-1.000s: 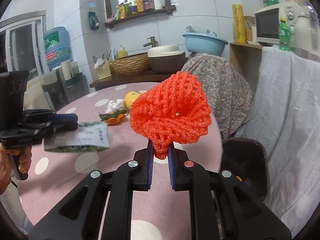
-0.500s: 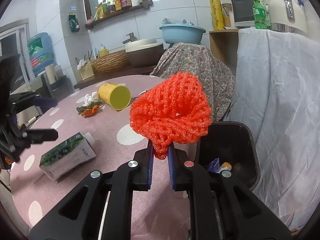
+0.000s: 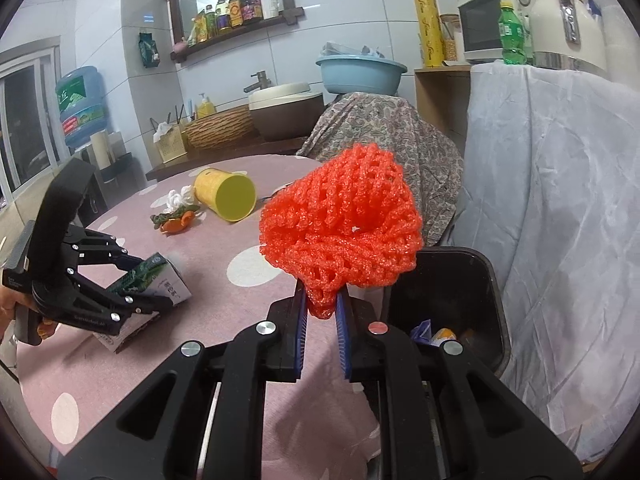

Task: Collect trash
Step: 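Carry the foam net and green carton over the black bin, then open both tools to drop the net and carton into the bin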

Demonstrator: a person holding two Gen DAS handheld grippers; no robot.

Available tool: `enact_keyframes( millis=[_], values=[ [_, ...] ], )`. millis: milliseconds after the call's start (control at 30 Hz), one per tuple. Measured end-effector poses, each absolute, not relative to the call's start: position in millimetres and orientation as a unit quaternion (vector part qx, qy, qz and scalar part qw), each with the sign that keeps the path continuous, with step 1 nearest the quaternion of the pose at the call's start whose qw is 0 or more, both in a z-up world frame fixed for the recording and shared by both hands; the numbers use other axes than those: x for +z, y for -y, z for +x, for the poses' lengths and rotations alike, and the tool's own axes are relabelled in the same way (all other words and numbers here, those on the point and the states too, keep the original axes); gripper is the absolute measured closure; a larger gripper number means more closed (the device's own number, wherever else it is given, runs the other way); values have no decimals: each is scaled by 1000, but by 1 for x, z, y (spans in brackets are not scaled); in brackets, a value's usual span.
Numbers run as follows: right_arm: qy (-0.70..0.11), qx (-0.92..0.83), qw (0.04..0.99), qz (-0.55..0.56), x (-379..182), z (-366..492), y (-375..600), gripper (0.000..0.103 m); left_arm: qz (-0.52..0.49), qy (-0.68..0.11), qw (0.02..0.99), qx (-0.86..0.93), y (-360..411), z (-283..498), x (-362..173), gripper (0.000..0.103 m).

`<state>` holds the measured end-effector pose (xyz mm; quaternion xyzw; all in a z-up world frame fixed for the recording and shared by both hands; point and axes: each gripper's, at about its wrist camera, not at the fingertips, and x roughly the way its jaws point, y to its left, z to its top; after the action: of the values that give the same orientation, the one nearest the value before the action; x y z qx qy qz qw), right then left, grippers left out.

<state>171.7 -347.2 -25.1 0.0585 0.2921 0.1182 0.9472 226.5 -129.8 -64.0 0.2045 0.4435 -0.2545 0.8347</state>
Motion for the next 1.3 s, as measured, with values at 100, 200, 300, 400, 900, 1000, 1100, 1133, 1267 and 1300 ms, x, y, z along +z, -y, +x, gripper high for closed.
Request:
enact_keyframes(
  millis=[100,200,300,400,900,1000,1100,1133,1267,1300],
  values=[
    [-294,103,948,64,-28,172,361,89,171,-424,847,-273,137,231,-46,52],
    [-300,86,947,69,-33,175,377,89,161,-390,860,-287,157,232,-25,54],
    [-318,65,943,74,-49,183,395,89,147,-366,865,-310,182,236,-7,54],
    [-341,47,935,81,-71,194,410,89,135,-351,865,-334,212,242,7,54],
    [-433,-5,890,142,-189,283,460,57,136,-349,860,-346,342,302,-8,54],
    [-427,-13,892,148,-197,272,461,52,130,-362,858,-339,356,316,-24,54],
    [-421,-19,896,139,-198,260,461,52,137,-364,859,-332,368,323,-36,54],
    [-415,-19,899,139,-197,254,461,49,139,-366,859,-330,372,325,-41,54],
    [-399,-30,908,122,-187,233,462,43,150,-378,858,-314,387,335,-59,54],
    [-394,-31,911,118,-183,227,462,43,151,-383,857,-310,389,338,-63,54]
  ],
)
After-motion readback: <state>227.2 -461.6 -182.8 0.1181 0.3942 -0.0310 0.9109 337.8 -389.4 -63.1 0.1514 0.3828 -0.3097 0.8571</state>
